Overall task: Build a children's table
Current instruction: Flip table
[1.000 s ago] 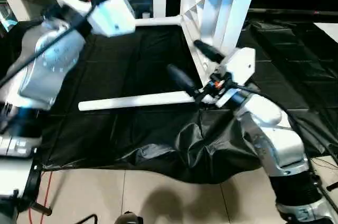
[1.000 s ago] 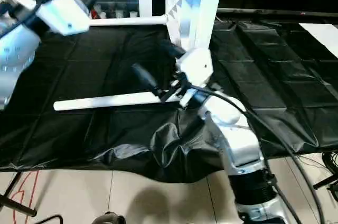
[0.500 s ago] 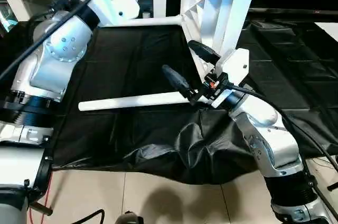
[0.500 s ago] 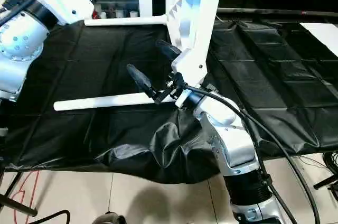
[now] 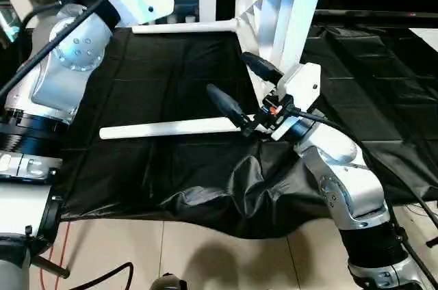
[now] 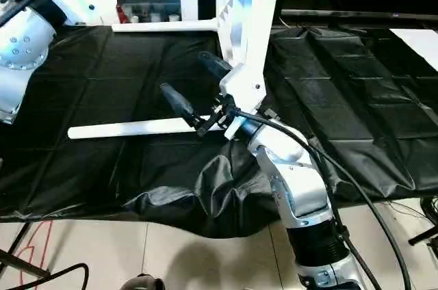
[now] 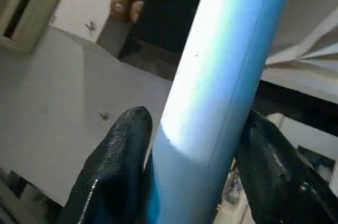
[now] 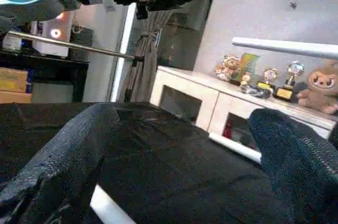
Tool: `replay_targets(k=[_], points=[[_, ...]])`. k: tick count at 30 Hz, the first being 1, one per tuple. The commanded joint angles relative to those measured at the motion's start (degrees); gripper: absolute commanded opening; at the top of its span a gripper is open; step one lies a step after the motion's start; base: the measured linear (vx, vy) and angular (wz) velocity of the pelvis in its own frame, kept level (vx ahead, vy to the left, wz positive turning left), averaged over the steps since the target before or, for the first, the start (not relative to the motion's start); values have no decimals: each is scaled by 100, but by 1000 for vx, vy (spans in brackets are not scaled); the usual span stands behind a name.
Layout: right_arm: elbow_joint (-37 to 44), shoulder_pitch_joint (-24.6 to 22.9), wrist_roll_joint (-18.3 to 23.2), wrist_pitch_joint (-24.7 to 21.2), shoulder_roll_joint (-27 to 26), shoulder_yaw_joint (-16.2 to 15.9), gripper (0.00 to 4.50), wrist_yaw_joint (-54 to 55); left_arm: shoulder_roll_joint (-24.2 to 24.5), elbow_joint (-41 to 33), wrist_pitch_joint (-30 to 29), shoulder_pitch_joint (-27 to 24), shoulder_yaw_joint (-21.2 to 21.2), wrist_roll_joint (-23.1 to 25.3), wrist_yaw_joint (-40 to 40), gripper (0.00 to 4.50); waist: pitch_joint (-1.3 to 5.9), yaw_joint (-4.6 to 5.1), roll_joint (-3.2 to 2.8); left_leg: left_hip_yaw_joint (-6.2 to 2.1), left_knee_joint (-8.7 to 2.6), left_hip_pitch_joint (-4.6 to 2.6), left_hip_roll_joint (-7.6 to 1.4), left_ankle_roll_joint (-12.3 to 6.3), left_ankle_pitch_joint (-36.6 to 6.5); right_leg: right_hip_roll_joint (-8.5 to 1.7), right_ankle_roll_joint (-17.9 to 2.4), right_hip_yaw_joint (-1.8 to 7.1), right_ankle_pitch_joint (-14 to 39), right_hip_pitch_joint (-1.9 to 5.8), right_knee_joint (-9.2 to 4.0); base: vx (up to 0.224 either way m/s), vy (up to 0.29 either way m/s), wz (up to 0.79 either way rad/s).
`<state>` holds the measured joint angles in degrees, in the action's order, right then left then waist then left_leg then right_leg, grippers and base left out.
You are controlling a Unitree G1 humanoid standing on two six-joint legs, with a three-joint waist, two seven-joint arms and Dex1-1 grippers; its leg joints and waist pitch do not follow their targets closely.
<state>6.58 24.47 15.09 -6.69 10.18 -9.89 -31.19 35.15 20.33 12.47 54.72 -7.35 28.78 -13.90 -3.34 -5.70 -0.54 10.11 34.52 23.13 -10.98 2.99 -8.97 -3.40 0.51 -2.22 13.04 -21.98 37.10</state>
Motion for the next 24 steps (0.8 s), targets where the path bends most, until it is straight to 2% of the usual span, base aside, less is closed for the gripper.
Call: replay_targets(k=[1,2,3,7,9,10,11,15,19,24], points=[[48,-18,-60,59,-1,-51,450,-31,-177,-167,-387,32,120,-495,-286,227,424,-15,-109,-134,-411,-211,-209,383,-1448,-418,-1058,231,54,143,-392,0,0,0],[43,-23,-66,65,-3,-56,450,-33,-242,-244,-537,12,164,-616,-380,227,422,-19,-106,-130,-413,-217,-210,393,-1467,-421,-1070,232,87,140,-388,0,0,0],[39,-35,-73,70,-3,-60,450,-34,-396,-446,-982,-30,272,-842,-529,226,425,-39,-100,-122,-411,-215,-213,381,-1440,-427,-1108,236,104,144,-385,0,0,0],[25,-41,-87,82,-8,-57,450,-43,-581,-610,-1555,-33,444,-1136,-681,224,425,-101,-91,-106,-390,-201,-200,282,-1301,-434,-1113,242,138,146,-396,0,0,0],[10,-45,-93,82,-10,-54,450,-55,-788,-735,-2197,11,675,-1437,-749,224,423,-135,-98,-100,-385,-201,-201,219,-1216,-436,-1100,241,252,142,-408,0,0,0],[10,-45,-93,82,-10,-54,450,-55,-788,-735,-2197,11,675,-1437,-749,224,423,-135,-98,-100,-385,-201,-201,219,-1216,-436,-1100,241,252,142,-408,0,0,0],[-4,-62,-107,97,2,-61,450,-65,-936,-855,-2665,41,867,-1542,-719,224,422,-140,-97,-98,-388,-180,-199,153,-1138,-438,-1067,241,313,155,-410,0,0,0],[1,-85,-99,102,46,-45,450,-95,-1122,-1038,-3479,97,1148,-1538,-605,225,426,-198,-104,-84,-352,-141,-172,-46,-880,-450,-982,244,573,160,-449,0,0,0],[-32,-84,-95,119,88,-23,450,-129,-1244,-1141,-4005,107,1367,-1548,-485,225,435,-200,-132,-86,-346,-135,-165,-88,-821,-435,-920,229,769,148,-462,0,0,0],[-79,-101,-118,91,126,10,450,-165,-1313,-1216,-4141,119,1611,-1555,-364,225,439,-190,-142,-91,-347,-132,-162,-115,-898,-422,-906,222,840,138,-485,0,0,0]])
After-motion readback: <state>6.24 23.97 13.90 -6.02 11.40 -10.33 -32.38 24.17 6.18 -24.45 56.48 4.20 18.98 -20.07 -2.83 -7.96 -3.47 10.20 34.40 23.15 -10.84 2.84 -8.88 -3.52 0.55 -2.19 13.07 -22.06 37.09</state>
